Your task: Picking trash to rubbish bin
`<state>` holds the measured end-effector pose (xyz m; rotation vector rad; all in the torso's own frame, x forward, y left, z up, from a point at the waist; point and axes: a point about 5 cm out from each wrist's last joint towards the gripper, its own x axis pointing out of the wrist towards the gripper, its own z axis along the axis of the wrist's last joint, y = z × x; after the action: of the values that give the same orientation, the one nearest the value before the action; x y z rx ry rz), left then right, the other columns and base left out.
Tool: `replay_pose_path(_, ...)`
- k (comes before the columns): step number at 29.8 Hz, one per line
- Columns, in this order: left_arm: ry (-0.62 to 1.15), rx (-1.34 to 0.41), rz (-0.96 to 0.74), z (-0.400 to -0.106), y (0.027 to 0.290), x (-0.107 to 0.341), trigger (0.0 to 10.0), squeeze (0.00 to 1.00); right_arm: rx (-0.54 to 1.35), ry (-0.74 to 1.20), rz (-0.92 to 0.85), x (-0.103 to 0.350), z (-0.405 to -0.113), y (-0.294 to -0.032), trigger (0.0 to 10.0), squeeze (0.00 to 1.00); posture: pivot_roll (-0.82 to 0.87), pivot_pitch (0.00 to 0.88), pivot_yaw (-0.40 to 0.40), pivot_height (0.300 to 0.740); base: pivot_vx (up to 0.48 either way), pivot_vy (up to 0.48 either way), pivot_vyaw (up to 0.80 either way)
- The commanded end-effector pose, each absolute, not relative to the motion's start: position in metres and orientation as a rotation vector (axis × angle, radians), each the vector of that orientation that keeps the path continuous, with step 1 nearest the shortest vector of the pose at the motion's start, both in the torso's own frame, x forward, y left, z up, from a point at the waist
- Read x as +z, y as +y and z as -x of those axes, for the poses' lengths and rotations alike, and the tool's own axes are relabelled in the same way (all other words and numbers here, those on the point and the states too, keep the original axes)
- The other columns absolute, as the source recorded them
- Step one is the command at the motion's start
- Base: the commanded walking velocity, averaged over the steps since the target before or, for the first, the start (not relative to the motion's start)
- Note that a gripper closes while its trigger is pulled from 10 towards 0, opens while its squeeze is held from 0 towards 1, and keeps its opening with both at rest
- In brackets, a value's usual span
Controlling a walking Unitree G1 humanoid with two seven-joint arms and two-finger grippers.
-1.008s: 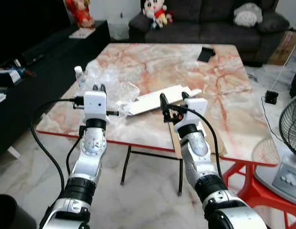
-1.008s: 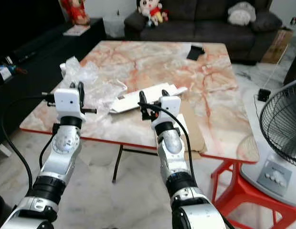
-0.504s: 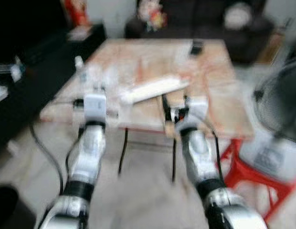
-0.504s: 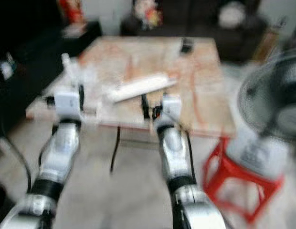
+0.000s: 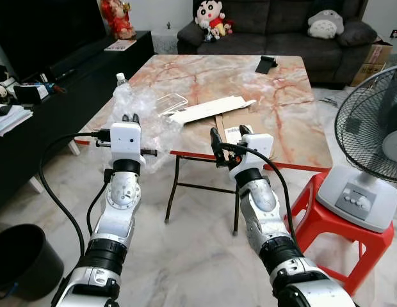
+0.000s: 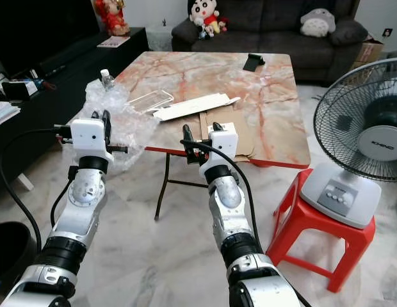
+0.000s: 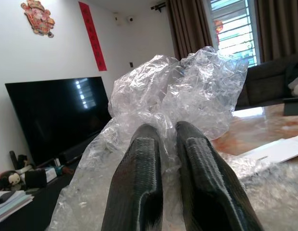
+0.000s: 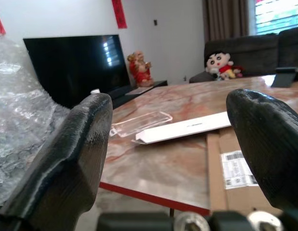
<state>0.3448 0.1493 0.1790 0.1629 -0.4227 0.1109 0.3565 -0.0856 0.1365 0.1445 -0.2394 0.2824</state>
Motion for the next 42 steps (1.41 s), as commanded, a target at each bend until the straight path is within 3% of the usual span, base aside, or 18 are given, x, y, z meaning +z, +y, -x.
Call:
replay_pose_path(1,-0.378,0.118,-0.151,-0.345,0.154,0.170,10.0,0.00,0.284,-0.233,-0.143,0.137,-0.357,-0.085,10.0,0.00,0.02,0.000,0.052,0.740,0.000,0.000,0.00)
replay_pose_path(9,-0.182,0.093,-0.102,-0.344,0.168,0.128,10.0,0.00,0.300,-0.158,-0.139,0.121,-0.354,-0.085,10.0,0.00,0.02,0.000,0.052,0.740,0.000,0.000,0.00)
replay_pose_path(18,0.133,0.088,-0.054,-0.326,0.183,0.061,10.0,0.00,0.267,0.131,-0.094,0.056,-0.330,-0.099,10.0,0.00,0.02,0.000,0.045,0.740,0.000,0.000,0.00)
replay_pose_path(20,0.307,0.065,-0.098,-0.309,0.185,0.027,10.0,0.00,0.254,0.332,-0.050,0.017,-0.306,-0.108,10.0,0.00,0.01,0.000,0.046,0.740,0.000,0.000,0.00)
replay_pose_path(27,0.595,0.088,-0.155,-0.269,0.203,-0.022,10.0,0.00,0.132,0.663,-0.008,-0.045,-0.247,-0.139,10.0,0.00,0.01,0.000,0.046,0.740,0.000,0.000,0.11)
replay_pose_path(42,0.659,0.164,-0.130,-0.251,0.217,-0.035,10.0,0.00,0.083,0.883,0.112,-0.082,-0.188,-0.160,10.0,0.00,0.00,0.000,0.055,0.740,0.000,0.000,0.80)
